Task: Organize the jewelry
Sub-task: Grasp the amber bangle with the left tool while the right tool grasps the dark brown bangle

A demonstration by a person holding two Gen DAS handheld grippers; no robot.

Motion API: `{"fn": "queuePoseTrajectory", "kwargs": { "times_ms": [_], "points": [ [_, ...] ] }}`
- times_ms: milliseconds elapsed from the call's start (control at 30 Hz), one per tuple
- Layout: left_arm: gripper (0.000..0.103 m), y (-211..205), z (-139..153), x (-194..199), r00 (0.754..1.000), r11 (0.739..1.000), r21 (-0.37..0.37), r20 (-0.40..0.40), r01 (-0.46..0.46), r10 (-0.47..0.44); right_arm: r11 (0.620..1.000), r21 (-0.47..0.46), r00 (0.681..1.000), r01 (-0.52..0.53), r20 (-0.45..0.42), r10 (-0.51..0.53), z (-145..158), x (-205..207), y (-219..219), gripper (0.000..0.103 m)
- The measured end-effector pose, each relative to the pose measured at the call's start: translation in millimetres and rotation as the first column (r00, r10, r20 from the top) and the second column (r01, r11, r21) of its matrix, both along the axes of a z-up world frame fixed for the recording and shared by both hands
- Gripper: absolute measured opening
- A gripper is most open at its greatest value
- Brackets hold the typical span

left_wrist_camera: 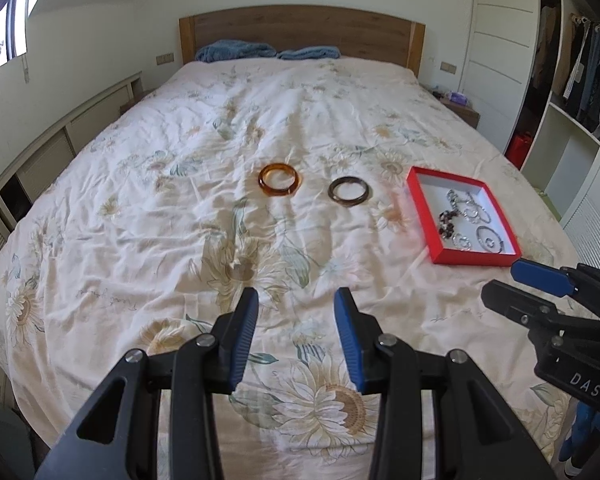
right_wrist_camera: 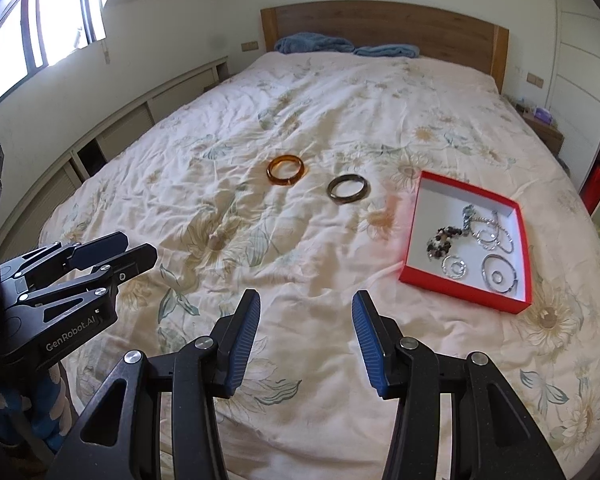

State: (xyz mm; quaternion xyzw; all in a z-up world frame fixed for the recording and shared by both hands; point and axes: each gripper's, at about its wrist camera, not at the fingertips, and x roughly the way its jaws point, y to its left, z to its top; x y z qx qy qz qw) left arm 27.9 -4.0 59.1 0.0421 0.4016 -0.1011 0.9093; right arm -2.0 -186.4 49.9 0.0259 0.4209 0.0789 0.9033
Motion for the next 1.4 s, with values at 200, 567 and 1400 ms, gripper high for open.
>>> {"fn": "queuePoseTrajectory", "kwargs": {
  "times_ms": [200,567,1400],
  "points": [
    [0.037,3,-28,34,0.998,1.000,-0.005,-0.068,-0.018,0.017,1.000,0.009,0.999,-0.029,-0.038,0.030,-21,35,-2,0.048],
    [0.037,12,-76,165,0.984,0.993,-0.077,-0.157,-0.093,0.080,0.998,0.027,0.996,-0.052,-0.071,0.054,-56,159,-18,0.048],
    [0.037,-8,-168,350,0.975,0.995,0.061,-0.206,-0.073,0.084,0.991,-0.081,0.961,-0.104,-0.264,0.079,-155,350,-35,0.021]
  ]
}}
